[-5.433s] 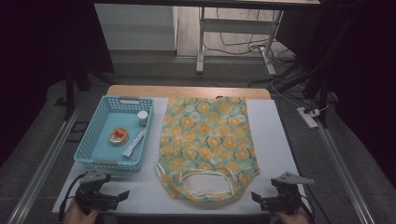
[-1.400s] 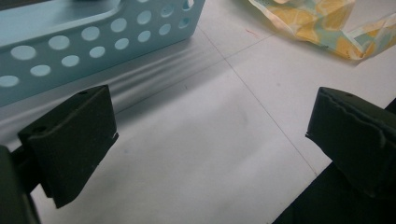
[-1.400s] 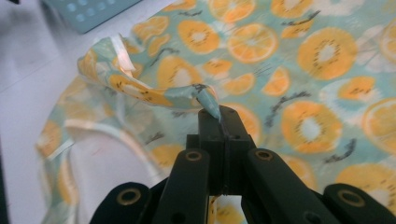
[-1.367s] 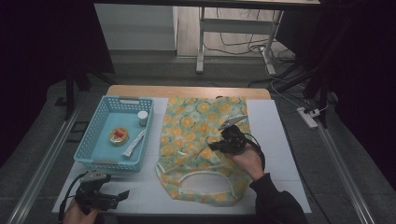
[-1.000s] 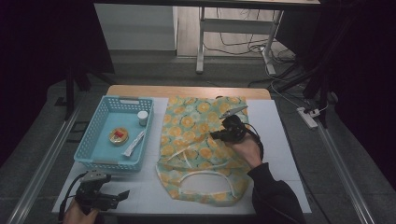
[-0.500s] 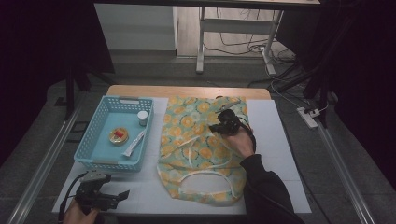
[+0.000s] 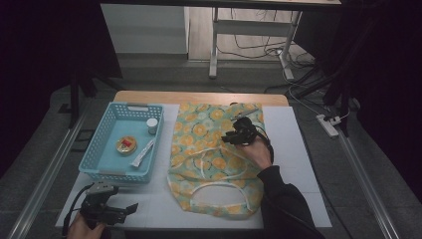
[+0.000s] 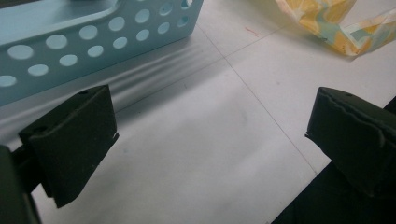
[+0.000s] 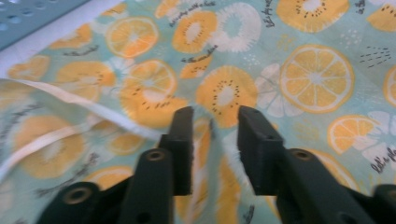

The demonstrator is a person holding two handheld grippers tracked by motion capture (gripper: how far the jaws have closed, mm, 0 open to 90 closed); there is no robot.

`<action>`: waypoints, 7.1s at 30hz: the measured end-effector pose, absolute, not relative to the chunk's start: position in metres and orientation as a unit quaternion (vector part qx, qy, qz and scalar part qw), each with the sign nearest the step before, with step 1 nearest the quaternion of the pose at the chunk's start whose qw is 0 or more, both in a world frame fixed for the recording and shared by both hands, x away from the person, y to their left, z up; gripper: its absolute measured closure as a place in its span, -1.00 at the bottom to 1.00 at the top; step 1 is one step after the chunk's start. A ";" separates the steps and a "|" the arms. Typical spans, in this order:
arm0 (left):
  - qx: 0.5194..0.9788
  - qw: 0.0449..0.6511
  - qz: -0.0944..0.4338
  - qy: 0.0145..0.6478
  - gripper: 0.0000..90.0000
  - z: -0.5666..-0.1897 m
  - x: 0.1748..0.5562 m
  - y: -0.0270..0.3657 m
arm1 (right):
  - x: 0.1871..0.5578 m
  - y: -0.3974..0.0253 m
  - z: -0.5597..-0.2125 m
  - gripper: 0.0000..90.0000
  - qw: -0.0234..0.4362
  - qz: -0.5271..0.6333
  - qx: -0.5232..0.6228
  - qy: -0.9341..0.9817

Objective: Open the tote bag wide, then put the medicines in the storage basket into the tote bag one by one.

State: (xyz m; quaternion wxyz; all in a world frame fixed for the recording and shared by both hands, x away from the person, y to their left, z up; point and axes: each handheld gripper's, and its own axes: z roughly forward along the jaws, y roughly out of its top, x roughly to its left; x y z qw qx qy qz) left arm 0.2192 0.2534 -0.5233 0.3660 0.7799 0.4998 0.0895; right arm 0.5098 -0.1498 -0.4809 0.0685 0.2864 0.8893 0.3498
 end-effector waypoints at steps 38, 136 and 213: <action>0.780 0.364 0.089 0.501 -0.96 -0.523 0.219 0.253 | 0.422 -0.144 -0.518 -0.95 0.052 0.286 0.216 0.932; 0.779 0.360 0.086 0.506 -0.95 -0.523 0.220 0.253 | 0.453 -0.132 -0.398 1.00 0.052 0.378 0.205 0.901; 0.766 0.393 0.127 0.493 -1.00 -0.471 0.250 0.283 | 0.453 -0.139 -0.404 1.00 0.045 0.395 0.191 0.898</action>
